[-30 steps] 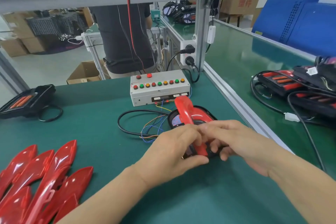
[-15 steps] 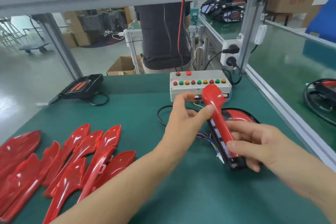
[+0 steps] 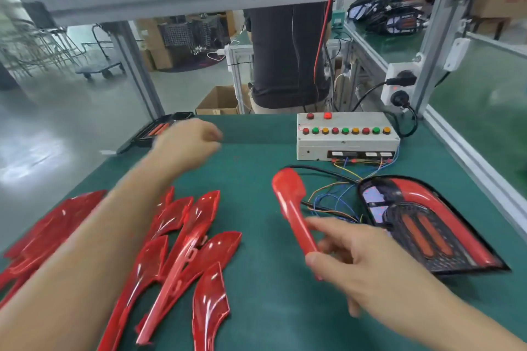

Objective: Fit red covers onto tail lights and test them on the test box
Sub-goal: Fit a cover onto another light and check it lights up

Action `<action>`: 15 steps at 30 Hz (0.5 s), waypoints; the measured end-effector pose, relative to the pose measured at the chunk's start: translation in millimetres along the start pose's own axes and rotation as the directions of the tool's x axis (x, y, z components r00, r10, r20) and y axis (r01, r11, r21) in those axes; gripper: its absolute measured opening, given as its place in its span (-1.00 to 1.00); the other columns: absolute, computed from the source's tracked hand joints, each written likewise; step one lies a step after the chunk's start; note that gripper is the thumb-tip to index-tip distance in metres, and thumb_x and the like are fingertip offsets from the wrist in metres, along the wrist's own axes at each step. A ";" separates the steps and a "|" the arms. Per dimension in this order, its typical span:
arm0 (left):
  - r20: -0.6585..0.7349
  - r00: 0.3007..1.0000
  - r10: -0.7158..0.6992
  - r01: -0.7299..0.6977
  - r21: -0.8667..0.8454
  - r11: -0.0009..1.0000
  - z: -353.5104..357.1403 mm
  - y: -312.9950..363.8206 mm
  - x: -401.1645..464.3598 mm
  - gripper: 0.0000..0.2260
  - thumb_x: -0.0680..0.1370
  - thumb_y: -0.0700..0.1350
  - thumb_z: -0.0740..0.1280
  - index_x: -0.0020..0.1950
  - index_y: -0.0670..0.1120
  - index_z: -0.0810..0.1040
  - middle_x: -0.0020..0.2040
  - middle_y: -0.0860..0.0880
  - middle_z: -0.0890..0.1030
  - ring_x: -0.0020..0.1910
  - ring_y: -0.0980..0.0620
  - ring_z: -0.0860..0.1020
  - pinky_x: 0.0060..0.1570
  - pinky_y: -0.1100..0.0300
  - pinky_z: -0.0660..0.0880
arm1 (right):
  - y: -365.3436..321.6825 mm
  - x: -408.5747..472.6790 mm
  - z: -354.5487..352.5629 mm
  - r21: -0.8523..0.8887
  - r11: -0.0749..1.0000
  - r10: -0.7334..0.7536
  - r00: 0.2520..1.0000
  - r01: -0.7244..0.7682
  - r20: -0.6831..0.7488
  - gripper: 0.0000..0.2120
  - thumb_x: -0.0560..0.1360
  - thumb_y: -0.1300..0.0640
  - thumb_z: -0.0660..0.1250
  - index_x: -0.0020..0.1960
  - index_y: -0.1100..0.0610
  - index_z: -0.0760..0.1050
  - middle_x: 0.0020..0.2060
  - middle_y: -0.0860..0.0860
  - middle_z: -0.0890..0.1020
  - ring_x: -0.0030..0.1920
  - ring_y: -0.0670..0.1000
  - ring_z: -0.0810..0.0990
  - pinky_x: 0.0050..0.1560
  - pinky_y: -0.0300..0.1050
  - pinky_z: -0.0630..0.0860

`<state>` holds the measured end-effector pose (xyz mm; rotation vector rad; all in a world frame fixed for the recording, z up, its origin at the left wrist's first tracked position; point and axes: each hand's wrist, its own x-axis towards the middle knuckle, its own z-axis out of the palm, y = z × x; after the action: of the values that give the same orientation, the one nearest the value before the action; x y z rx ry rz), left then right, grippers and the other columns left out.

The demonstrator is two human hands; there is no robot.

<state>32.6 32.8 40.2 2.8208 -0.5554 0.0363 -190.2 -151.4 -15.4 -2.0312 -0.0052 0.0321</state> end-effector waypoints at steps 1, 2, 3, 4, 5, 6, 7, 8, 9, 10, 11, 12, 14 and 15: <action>0.002 0.998 -0.057 0.056 0.140 0.989 -8.3 -23.0 8.5 -0.79 0.48 -0.18 0.36 0.10 -0.07 0.64 0.10 -0.10 0.64 0.09 -0.09 0.58 0.14 0.04 0.49 | 1.4 1.0 4.3 -0.052 0.999 0.000 1.000 0.002 0.023 -0.77 0.50 0.07 0.31 0.11 -0.17 0.45 -0.21 -0.01 0.58 -0.55 -0.11 0.40 -0.52 -0.16 0.46; 0.048 0.991 -0.128 0.117 0.188 0.975 -14.2 -43.0 15.0 -0.76 0.46 -0.24 0.37 0.11 -0.09 0.64 0.10 -0.12 0.64 0.09 -0.11 0.58 0.15 0.03 0.48 | 3.1 2.2 9.0 -0.107 0.994 -0.003 0.999 0.007 0.039 -0.77 0.50 0.05 0.30 0.14 -0.13 0.44 -0.18 -0.03 0.59 -0.55 -0.13 0.40 -0.47 -0.13 0.46; 0.110 0.974 -0.198 0.175 0.194 0.965 -17.4 -60.5 19.1 -0.74 0.45 -0.29 0.38 0.12 -0.13 0.64 0.10 -0.14 0.64 0.09 -0.12 0.58 0.16 0.05 0.47 | 4.2 3.7 13.7 -0.152 0.988 -0.003 0.999 0.011 0.052 -0.76 0.50 0.02 0.29 0.16 -0.08 0.43 -0.15 -0.03 0.59 -0.55 -0.13 0.41 -0.43 -0.12 0.46; 0.175 0.952 -0.249 0.216 0.192 0.957 -18.7 -74.0 20.5 -0.72 0.44 -0.32 0.40 0.13 -0.14 0.63 0.10 -0.13 0.65 0.08 -0.11 0.58 0.16 0.08 0.47 | 4.7 5.4 18.3 -0.177 0.984 -0.001 0.998 0.013 0.063 -0.76 0.50 0.00 0.28 0.16 -0.06 0.43 -0.14 -0.02 0.59 -0.55 -0.12 0.42 -0.41 -0.12 0.46; 0.224 0.933 -0.280 0.240 0.191 0.952 -18.8 -83.9 20.3 -0.71 0.43 -0.32 0.41 0.14 -0.14 0.63 0.10 -0.12 0.64 0.09 -0.10 0.58 0.18 0.10 0.45 | 4.4 7.6 22.5 -0.190 0.982 0.003 0.997 0.010 0.072 -0.76 0.50 -0.01 0.27 0.16 -0.05 0.44 -0.14 -0.01 0.59 -0.54 -0.13 0.43 -0.39 -0.12 0.46; 0.257 0.918 -0.301 0.258 0.187 0.948 -17.1 -91.9 19.5 -0.70 0.43 -0.30 0.43 0.15 -0.13 0.63 0.12 -0.10 0.64 0.10 -0.08 0.57 0.21 0.11 0.43 | 3.4 10.0 26.6 -0.200 0.980 0.010 0.997 0.006 0.077 -0.76 0.50 -0.02 0.27 0.15 -0.05 0.44 -0.15 0.00 0.59 -0.54 -0.13 0.43 -0.38 -0.12 0.48; 0.277 0.908 -0.315 0.274 0.176 0.946 -14.2 -99.0 18.5 -0.70 0.43 -0.28 0.44 0.15 -0.13 0.63 0.13 -0.08 0.63 0.10 -0.07 0.56 0.23 0.12 0.41 | 2.0 12.2 30.7 -0.207 0.978 0.013 0.997 0.003 0.076 -0.76 0.49 -0.03 0.26 0.15 -0.04 0.44 -0.15 0.01 0.60 -0.53 -0.13 0.43 -0.34 -0.11 0.50; 0.293 0.898 -0.327 0.294 0.154 0.943 -10.8 -104.4 16.7 -0.71 0.44 -0.26 0.45 0.16 -0.13 0.62 0.12 -0.06 0.62 0.07 -0.05 0.55 0.21 0.14 0.39 | 0.3 14.5 35.0 -0.212 0.977 0.011 0.998 0.004 0.069 -0.74 0.49 -0.05 0.25 0.15 -0.02 0.44 -0.16 0.02 0.60 -0.52 -0.13 0.43 -0.31 -0.08 0.52; 0.306 0.891 -0.335 0.310 0.130 0.942 -7.1 -108.2 13.9 -0.71 0.44 -0.25 0.45 0.16 -0.13 0.62 0.09 -0.04 0.61 0.03 -0.03 0.53 0.17 0.16 0.38 | -1.6 16.5 39.4 -0.214 0.977 0.005 0.998 0.008 0.059 -0.73 0.48 -0.05 0.25 0.14 -0.01 0.44 -0.17 0.02 0.60 -0.50 -0.13 0.44 -0.29 -0.04 0.54; 0.311 0.889 -0.337 0.318 0.113 0.941 -2.9 -111.4 11.5 -0.72 0.45 -0.24 0.45 0.16 -0.12 0.62 0.06 -0.03 0.60 -0.01 -0.01 0.50 0.12 0.19 0.37 | -3.6 19.1 43.5 -0.212 0.977 0.000 0.999 0.010 0.049 -0.74 0.47 -0.06 0.24 0.13 -0.02 0.44 -0.17 0.02 0.60 -0.49 -0.13 0.44 -0.28 -0.02 0.55; 0.307 0.891 -0.335 0.319 0.102 0.942 1.3 -113.6 9.2 -0.73 0.45 -0.23 0.44 0.16 -0.12 0.62 0.06 -0.02 0.59 -0.02 0.01 0.49 0.08 0.21 0.36 | -5.8 21.7 47.0 -0.204 0.979 0.000 0.999 0.008 0.040 -0.75 0.46 -0.05 0.24 0.11 -0.03 0.45 -0.17 0.02 0.60 -0.49 -0.13 0.44 -0.29 -0.01 0.55; 0.298 0.896 -0.330 0.318 0.090 0.944 4.6 -115.2 7.2 -0.73 0.46 -0.24 0.43 0.15 -0.13 0.62 0.07 -0.02 0.59 -0.01 0.01 0.50 0.06 0.22 0.35 | -7.5 25.6 49.6 -0.196 0.981 0.009 1.000 -0.004 0.027 -0.77 0.46 -0.04 0.24 0.10 -0.04 0.46 -0.18 0.02 0.60 -0.49 -0.12 0.44 -0.30 -0.01 0.56; 0.277 0.901 -0.335 0.334 0.051 0.941 6.5 -119.3 3.8 -0.74 0.47 -0.30 0.39 0.15 -0.16 0.62 0.09 -0.06 0.61 0.04 -0.03 0.53 0.12 0.19 0.38 | -7.9 35.2 51.4 -0.220 0.975 0.042 0.999 -0.042 -0.006 -0.79 0.48 0.00 0.24 0.08 0.00 0.49 -0.20 0.05 0.59 -0.47 -0.07 0.45 -0.28 0.01 0.57; 0.276 0.899 -0.340 0.345 0.031 0.938 4.7 -122.7 2.3 -0.74 0.47 -0.35 0.37 0.14 -0.18 0.62 0.09 -0.09 0.62 0.06 -0.06 0.55 0.16 0.16 0.40 | -6.2 39.8 51.0 -0.245 0.967 0.067 0.998 -0.070 -0.023 -0.80 0.49 0.02 0.24 0.07 0.04 0.50 -0.21 0.06 0.59 -0.43 -0.01 0.49 -0.26 0.02 0.58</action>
<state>80.6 140.1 4.7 2.8785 -0.1005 -0.4371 -151.6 -102.3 -33.3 -2.2795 0.0731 0.0632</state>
